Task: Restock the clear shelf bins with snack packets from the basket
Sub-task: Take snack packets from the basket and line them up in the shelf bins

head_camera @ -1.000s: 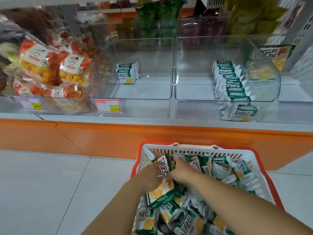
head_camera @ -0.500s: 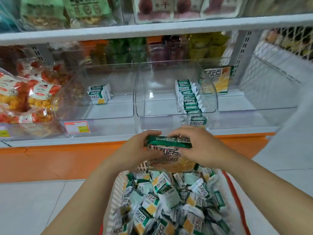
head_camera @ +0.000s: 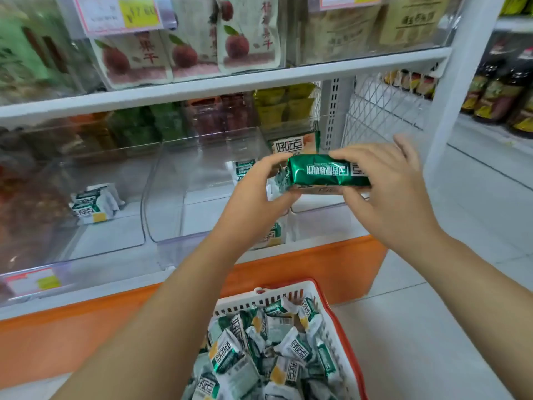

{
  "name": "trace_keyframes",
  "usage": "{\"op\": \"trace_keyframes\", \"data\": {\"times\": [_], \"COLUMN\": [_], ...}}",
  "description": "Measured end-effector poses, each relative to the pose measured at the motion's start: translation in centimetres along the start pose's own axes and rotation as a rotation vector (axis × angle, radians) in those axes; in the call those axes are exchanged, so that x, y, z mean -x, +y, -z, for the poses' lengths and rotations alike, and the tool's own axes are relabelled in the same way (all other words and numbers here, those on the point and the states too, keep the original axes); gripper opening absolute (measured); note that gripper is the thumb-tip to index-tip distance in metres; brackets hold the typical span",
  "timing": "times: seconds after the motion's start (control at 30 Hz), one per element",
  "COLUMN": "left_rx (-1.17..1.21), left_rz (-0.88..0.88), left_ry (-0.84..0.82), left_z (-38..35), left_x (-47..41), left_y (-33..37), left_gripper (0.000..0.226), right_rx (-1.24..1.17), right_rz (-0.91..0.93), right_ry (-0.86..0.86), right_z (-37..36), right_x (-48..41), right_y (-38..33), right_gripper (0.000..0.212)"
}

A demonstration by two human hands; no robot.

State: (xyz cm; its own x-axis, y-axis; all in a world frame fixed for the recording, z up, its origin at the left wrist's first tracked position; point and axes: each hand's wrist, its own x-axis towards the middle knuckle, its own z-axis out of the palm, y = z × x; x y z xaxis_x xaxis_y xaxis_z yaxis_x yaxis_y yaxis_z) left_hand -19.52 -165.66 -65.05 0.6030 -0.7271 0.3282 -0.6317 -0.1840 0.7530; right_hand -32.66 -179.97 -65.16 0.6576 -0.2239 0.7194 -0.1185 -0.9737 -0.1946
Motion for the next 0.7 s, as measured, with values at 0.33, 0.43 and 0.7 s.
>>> {"op": "trace_keyframes", "data": {"times": [0.33, 0.43, 0.7], "left_rx": [-0.16, -0.112, -0.012], "left_rz": [0.239, 0.226, 0.178], "left_ry": [-0.085, -0.176, -0.218], "left_z": [-2.4, -2.3, -1.7], "left_x": [-5.9, -6.6, -7.2], "left_y": [-4.8, -5.8, -7.5], "left_gripper": [0.056, 0.057, 0.052], "right_rx": [0.037, 0.008, -0.144], "right_rz": [-0.21, -0.311, -0.381], "right_ry": [-0.126, -0.23, -0.306], "right_z": [-8.1, -10.9, -18.6], "right_x": [-4.0, -6.2, -9.7], "right_y": [6.2, 7.2, 9.6], "right_gripper": [0.047, 0.053, 0.059]}}
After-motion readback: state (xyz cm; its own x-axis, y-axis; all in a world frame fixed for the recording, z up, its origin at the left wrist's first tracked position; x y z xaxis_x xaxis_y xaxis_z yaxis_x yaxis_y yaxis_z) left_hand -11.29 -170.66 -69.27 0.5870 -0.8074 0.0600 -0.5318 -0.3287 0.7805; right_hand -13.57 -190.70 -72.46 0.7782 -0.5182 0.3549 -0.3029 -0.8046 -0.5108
